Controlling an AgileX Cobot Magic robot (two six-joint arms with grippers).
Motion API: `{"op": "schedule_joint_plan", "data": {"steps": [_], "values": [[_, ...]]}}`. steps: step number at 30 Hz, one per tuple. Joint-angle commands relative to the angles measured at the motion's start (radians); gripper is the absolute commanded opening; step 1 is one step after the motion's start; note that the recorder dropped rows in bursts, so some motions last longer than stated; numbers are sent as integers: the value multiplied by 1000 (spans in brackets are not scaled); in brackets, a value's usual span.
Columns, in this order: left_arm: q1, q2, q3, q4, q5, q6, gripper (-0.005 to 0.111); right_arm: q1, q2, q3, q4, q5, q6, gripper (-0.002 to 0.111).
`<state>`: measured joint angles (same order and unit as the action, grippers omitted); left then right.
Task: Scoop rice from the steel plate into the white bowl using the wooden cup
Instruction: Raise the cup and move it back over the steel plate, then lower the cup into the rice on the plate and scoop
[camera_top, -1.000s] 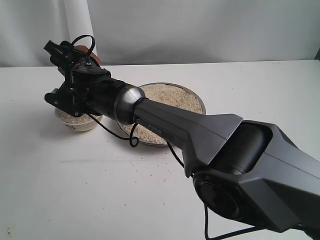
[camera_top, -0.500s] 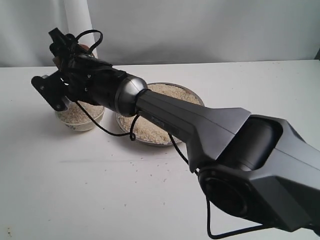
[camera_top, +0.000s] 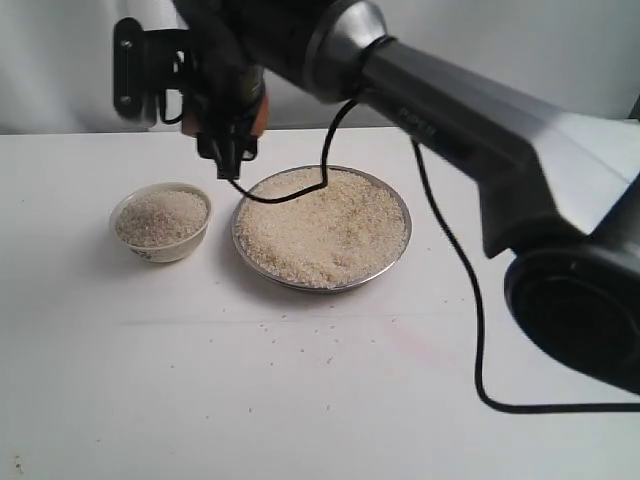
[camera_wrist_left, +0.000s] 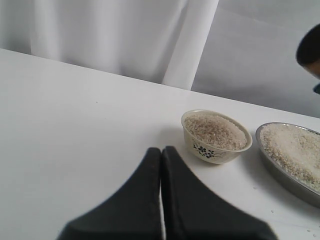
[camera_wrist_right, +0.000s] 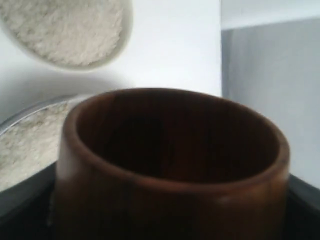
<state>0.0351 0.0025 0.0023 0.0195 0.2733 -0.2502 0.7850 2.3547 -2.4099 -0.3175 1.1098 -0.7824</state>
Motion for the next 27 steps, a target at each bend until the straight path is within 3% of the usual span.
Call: {"op": "schedule_joint_plan", "data": {"steps": [1, 4, 9, 12, 27], "values": [[-5, -3, -2, -2, -8, -3, 0, -69, -47, 1, 146, 111, 5, 0], [-5, -3, -2, -2, -8, -3, 0, -109, -57, 27, 130, 111, 3, 0], [-5, -3, -2, -2, -8, -3, 0, -173, -79, 218, -85, 111, -13, 0], [-5, -3, -2, -2, -8, -3, 0, -205, -79, 291, -106, 111, -72, 0], [-5, -3, -2, -2, -8, -3, 0, -192, 83, 291, -235, 111, -108, 0]]}}
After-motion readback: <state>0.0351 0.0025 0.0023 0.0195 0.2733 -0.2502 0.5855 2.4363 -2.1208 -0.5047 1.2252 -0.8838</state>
